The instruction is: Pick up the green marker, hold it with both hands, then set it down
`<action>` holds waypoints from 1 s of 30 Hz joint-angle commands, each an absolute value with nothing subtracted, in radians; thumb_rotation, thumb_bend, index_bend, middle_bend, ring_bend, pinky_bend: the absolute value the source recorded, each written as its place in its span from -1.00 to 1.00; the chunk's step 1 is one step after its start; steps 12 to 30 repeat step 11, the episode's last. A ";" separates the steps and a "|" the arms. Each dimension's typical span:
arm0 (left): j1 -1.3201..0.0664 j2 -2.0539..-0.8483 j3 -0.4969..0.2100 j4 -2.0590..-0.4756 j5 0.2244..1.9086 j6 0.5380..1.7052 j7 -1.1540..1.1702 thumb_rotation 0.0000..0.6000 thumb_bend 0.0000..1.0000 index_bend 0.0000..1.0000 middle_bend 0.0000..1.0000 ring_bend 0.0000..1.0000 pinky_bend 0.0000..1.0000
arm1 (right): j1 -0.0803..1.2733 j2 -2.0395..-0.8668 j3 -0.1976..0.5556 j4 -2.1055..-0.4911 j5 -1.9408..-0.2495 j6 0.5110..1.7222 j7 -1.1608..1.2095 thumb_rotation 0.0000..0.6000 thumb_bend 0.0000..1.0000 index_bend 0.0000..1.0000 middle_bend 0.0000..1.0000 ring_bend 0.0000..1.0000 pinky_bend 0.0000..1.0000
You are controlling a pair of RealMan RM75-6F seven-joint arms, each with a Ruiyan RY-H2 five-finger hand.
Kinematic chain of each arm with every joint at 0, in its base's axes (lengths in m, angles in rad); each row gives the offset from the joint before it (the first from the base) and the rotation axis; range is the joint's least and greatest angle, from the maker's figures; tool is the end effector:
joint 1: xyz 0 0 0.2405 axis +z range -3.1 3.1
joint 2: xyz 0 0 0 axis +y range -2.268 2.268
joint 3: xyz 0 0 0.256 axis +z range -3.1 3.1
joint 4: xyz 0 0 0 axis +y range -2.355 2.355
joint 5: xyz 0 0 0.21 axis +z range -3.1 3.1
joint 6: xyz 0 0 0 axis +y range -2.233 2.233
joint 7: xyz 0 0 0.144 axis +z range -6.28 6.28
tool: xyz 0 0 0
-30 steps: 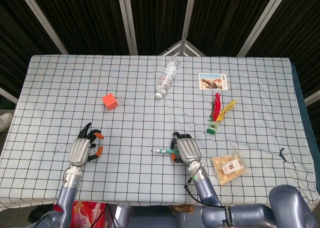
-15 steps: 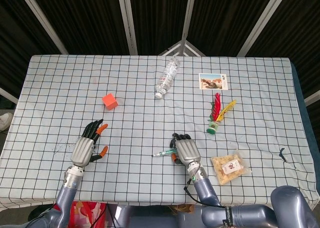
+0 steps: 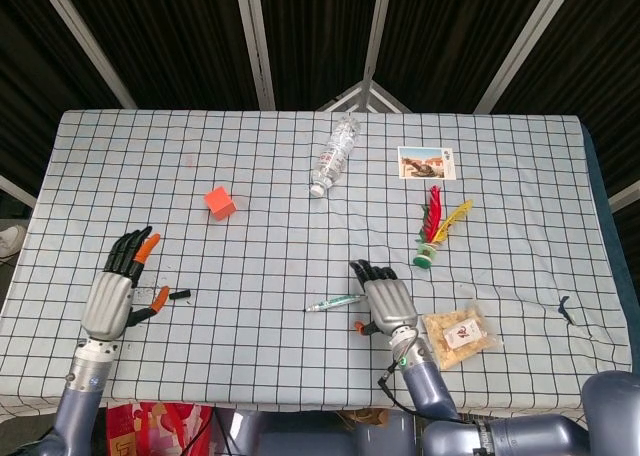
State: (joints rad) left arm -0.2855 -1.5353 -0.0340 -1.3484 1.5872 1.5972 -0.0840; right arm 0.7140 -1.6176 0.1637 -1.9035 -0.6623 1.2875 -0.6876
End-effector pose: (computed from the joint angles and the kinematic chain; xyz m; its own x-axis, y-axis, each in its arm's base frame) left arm -0.2511 0.2308 0.0546 0.1490 -0.1048 0.9833 0.9410 -0.2906 -0.1736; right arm -0.1164 -0.2705 -0.0268 0.2701 -0.4261 0.8634 -0.9626 -0.1001 0.2517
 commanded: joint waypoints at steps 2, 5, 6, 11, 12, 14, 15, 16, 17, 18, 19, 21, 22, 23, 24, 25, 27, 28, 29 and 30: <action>-0.218 -1.430 -0.006 -1.387 1.574 1.633 0.084 1.00 0.01 -0.81 -0.98 -1.00 -1.00 | 0.608 -1.427 0.139 -2.021 -0.792 1.363 -0.582 1.00 -0.52 -0.92 -0.86 -0.73 -0.78; -0.180 -1.385 0.001 -1.399 1.534 1.635 0.149 1.00 0.02 -0.76 -0.92 -1.00 -0.97 | 0.537 -1.330 0.099 -2.023 -0.897 1.409 -0.500 1.00 -0.38 -0.75 -0.86 -0.68 -0.78; -0.169 -1.370 0.004 -1.411 1.518 1.629 0.143 1.00 0.02 -0.73 -0.91 -1.00 -0.97 | 0.510 -1.301 0.080 -2.005 -0.951 1.426 -0.465 1.00 -0.32 -0.70 -0.86 -0.67 -0.78; -0.137 -1.331 0.001 -1.414 1.483 1.627 0.107 1.00 0.02 -0.67 -0.82 -1.00 -0.96 | 0.421 -1.230 -0.013 -1.866 -1.155 1.503 -0.399 1.00 -0.27 -0.58 -0.84 -0.66 -0.78; -0.137 -1.331 0.001 -1.414 1.483 1.627 0.107 1.00 0.02 -0.67 -0.82 -1.00 -0.96 | 0.421 -1.230 -0.013 -1.866 -1.155 1.503 -0.399 1.00 -0.27 -0.58 -0.84 -0.66 -0.78; -0.137 -1.331 0.001 -1.414 1.483 1.627 0.107 1.00 0.02 -0.67 -0.82 -1.00 -0.96 | 0.421 -1.230 -0.013 -1.866 -1.155 1.503 -0.399 1.00 -0.27 -0.58 -0.84 -0.66 -0.78; -0.137 -1.331 0.001 -1.414 1.483 1.627 0.107 1.00 0.02 -0.67 -0.82 -1.00 -0.96 | 0.421 -1.230 -0.013 -1.866 -1.155 1.503 -0.399 1.00 -0.27 -0.58 -0.84 -0.66 -0.78; -0.137 -1.331 0.001 -1.414 1.483 1.627 0.107 1.00 0.02 -0.67 -0.82 -1.00 -0.96 | 0.421 -1.230 -0.013 -1.866 -1.155 1.503 -0.399 1.00 -0.27 -0.58 -0.84 -0.66 -0.78; -0.137 -1.331 0.001 -1.414 1.483 1.627 0.107 1.00 0.02 -0.67 -0.82 -1.00 -0.96 | 0.421 -1.230 -0.013 -1.866 -1.155 1.503 -0.399 1.00 -0.27 -0.58 -0.84 -0.66 -0.78; -0.137 -1.331 0.001 -1.414 1.483 1.627 0.107 1.00 0.02 -0.67 -0.82 -1.00 -0.96 | 0.421 -1.230 -0.013 -1.866 -1.155 1.503 -0.399 1.00 -0.27 -0.58 -0.84 -0.66 -0.78; -0.137 -1.331 0.001 -1.414 1.483 1.627 0.107 1.00 0.02 -0.67 -0.82 -1.00 -0.96 | 0.421 -1.230 -0.013 -1.866 -1.155 1.503 -0.399 1.00 -0.27 -0.58 -0.84 -0.66 -0.78; -0.137 -1.331 0.001 -1.414 1.483 1.627 0.107 1.00 0.02 -0.67 -0.82 -1.00 -0.96 | 0.421 -1.230 -0.013 -1.866 -1.155 1.503 -0.399 1.00 -0.27 -0.58 -0.84 -0.66 -0.78; -0.137 -1.331 0.001 -1.414 1.483 1.627 0.107 1.00 0.02 -0.67 -0.82 -1.00 -0.96 | 0.421 -1.230 -0.013 -1.866 -1.155 1.503 -0.399 1.00 -0.27 -0.58 -0.84 -0.66 -0.78; -0.137 -1.331 0.001 -1.414 1.483 1.627 0.107 1.00 0.02 -0.67 -0.82 -1.00 -0.96 | 0.421 -1.230 -0.013 -1.866 -1.155 1.503 -0.399 1.00 -0.27 -0.58 -0.84 -0.66 -0.78; -0.137 -1.331 0.001 -1.414 1.483 1.627 0.107 1.00 0.02 -0.67 -0.82 -1.00 -0.96 | 0.421 -1.230 -0.013 -1.866 -1.155 1.503 -0.399 1.00 -0.27 -0.58 -0.84 -0.66 -0.78; -0.137 -1.331 0.001 -1.414 1.483 1.627 0.107 1.00 0.02 -0.67 -0.82 -1.00 -0.96 | 0.421 -1.230 -0.013 -1.866 -1.155 1.503 -0.399 1.00 -0.27 -0.58 -0.84 -0.66 -0.78; -0.137 -1.331 0.001 -1.414 1.483 1.627 0.107 1.00 0.02 -0.67 -0.82 -1.00 -0.96 | 0.421 -1.230 -0.013 -1.866 -1.155 1.503 -0.399 1.00 -0.27 -0.58 -0.84 -0.66 -0.78; -0.137 -1.331 0.001 -1.414 1.483 1.627 0.107 1.00 0.02 -0.67 -0.82 -1.00 -0.96 | 0.421 -1.230 -0.013 -1.866 -1.155 1.503 -0.399 1.00 -0.27 -0.58 -0.84 -0.66 -0.78; -0.137 -1.331 0.001 -1.414 1.483 1.627 0.107 1.00 0.02 -0.67 -0.82 -1.00 -0.96 | 0.421 -1.230 -0.013 -1.866 -1.155 1.503 -0.399 1.00 -0.27 -0.58 -0.84 -0.66 -0.78; -0.137 -1.331 0.001 -1.414 1.483 1.627 0.107 1.00 0.02 -0.67 -0.82 -1.00 -0.96 | 0.421 -1.230 -0.013 -1.866 -1.155 1.503 -0.399 1.00 -0.27 -0.58 -0.84 -0.66 -0.78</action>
